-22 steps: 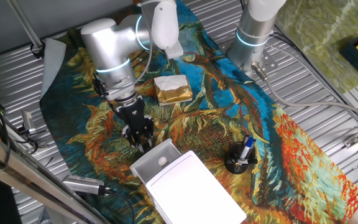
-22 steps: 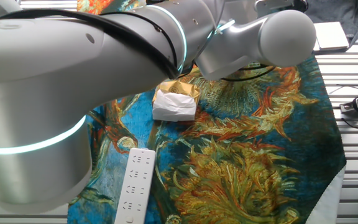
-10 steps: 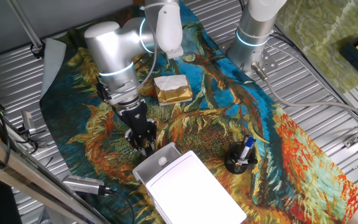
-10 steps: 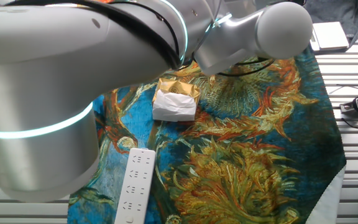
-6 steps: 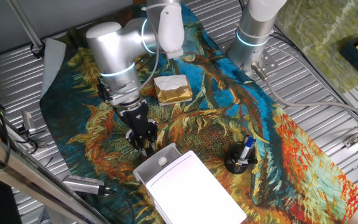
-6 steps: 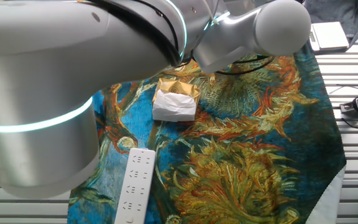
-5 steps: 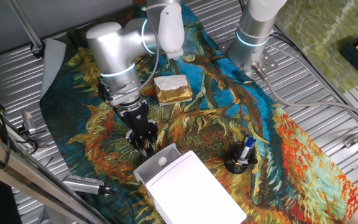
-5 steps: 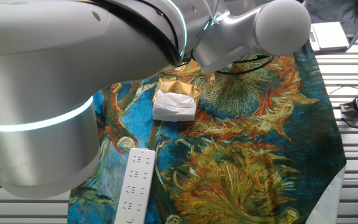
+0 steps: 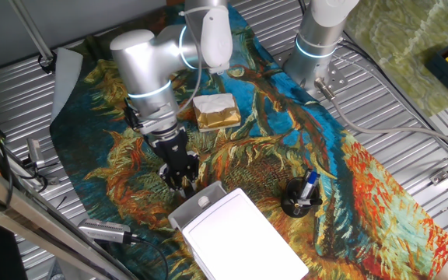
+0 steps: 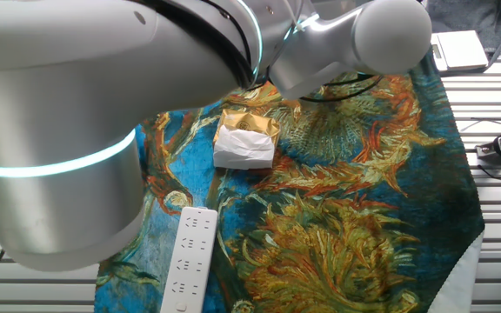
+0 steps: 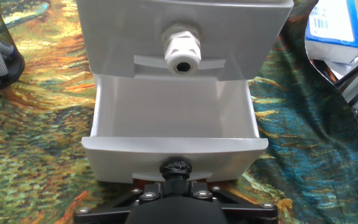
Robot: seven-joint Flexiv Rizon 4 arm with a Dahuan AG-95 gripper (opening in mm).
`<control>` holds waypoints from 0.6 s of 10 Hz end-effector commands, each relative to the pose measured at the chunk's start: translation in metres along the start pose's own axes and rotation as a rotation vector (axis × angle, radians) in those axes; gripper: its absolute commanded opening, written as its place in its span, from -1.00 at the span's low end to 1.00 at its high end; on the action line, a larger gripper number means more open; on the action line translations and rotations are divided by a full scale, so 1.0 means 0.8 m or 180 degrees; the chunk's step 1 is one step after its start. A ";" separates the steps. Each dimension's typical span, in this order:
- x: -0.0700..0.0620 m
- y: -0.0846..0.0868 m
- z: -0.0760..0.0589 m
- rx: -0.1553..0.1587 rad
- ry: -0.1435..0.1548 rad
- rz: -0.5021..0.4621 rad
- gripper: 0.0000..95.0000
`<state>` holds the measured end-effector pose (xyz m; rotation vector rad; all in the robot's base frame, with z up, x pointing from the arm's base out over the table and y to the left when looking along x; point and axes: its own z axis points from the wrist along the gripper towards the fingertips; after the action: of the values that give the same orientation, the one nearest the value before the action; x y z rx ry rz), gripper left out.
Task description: Grasp the handle and close the drawer
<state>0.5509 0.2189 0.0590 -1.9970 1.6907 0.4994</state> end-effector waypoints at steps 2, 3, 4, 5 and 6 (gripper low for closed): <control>-0.003 0.000 0.003 0.0007 0.0009 0.0018 -1.00; -0.005 0.000 0.005 0.0010 0.0007 0.0028 -1.00; -0.009 0.000 0.005 0.0016 0.0008 0.0036 -1.00; -0.011 0.000 0.005 0.0016 0.0017 0.0034 -1.00; -0.012 0.000 0.006 0.0017 0.0020 0.0035 -1.00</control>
<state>0.5484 0.2304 0.0606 -1.9895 1.7080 0.4943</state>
